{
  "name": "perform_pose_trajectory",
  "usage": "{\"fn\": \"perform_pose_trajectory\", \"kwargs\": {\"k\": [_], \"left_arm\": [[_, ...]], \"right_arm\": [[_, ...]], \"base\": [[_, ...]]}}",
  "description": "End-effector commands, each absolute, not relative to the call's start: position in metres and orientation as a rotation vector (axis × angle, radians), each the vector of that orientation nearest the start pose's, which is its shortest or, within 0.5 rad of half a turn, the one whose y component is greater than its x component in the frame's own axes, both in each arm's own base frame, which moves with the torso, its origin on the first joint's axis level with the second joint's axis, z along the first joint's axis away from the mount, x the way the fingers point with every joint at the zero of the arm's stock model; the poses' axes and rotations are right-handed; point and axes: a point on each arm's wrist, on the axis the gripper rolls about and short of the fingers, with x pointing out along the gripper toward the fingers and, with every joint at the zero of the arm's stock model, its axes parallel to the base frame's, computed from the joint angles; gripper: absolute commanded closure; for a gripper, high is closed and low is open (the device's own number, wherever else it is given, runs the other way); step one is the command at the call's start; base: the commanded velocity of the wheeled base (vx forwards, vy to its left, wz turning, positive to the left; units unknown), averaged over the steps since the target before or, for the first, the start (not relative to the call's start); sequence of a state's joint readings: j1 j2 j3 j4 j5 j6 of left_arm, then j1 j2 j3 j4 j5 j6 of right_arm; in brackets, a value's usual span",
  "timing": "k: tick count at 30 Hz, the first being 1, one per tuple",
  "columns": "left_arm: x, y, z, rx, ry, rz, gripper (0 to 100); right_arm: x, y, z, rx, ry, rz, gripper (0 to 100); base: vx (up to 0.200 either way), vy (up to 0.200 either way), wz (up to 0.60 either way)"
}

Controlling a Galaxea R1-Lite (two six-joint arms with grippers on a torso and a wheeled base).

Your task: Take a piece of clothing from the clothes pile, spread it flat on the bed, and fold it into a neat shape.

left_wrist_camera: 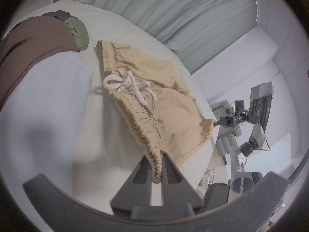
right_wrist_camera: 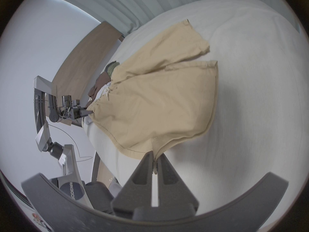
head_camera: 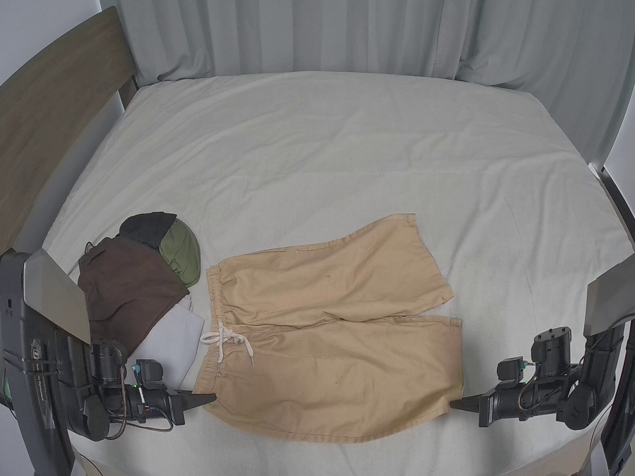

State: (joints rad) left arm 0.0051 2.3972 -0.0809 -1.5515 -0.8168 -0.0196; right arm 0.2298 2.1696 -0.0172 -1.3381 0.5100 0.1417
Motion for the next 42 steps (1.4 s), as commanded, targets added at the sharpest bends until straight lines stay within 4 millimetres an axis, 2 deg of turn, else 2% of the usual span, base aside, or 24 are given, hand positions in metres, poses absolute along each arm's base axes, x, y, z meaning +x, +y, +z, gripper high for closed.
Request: {"fn": "perform_pose_trajectory", "kwargs": {"k": [1, 14, 29, 37, 42], "left_arm": [[0.234, -0.02, -0.026, -0.327, 0.662, -0.783, 100], [0.241, -0.021, -0.021, -0.347, 0.639, -0.779, 100], [0.248, -0.021, -0.016, -0.376, 0.619, -0.769, 100], [0.254, -0.021, -0.006, -0.418, 0.592, -0.749, 100], [0.255, -0.022, -0.004, -0.424, 0.587, -0.75, 100]], "right_arm": [[0.195, 0.058, -0.009, 0.263, 0.854, 0.639, 100], [0.205, 0.061, 0.0, 0.319, 0.741, 0.64, 100], [0.208, 0.063, 0.005, 0.331, 0.712, 0.646, 100], [0.213, 0.065, 0.024, 0.385, 0.627, 0.653, 100], [0.216, 0.066, 0.028, 0.388, 0.604, 0.657, 100]], "base": [[0.0, 0.0, 0.0], [0.0, 0.0, 0.0], [0.0, 0.0, 0.0], [0.0, 0.0, 0.0], [0.0, 0.0, 0.0]]}}
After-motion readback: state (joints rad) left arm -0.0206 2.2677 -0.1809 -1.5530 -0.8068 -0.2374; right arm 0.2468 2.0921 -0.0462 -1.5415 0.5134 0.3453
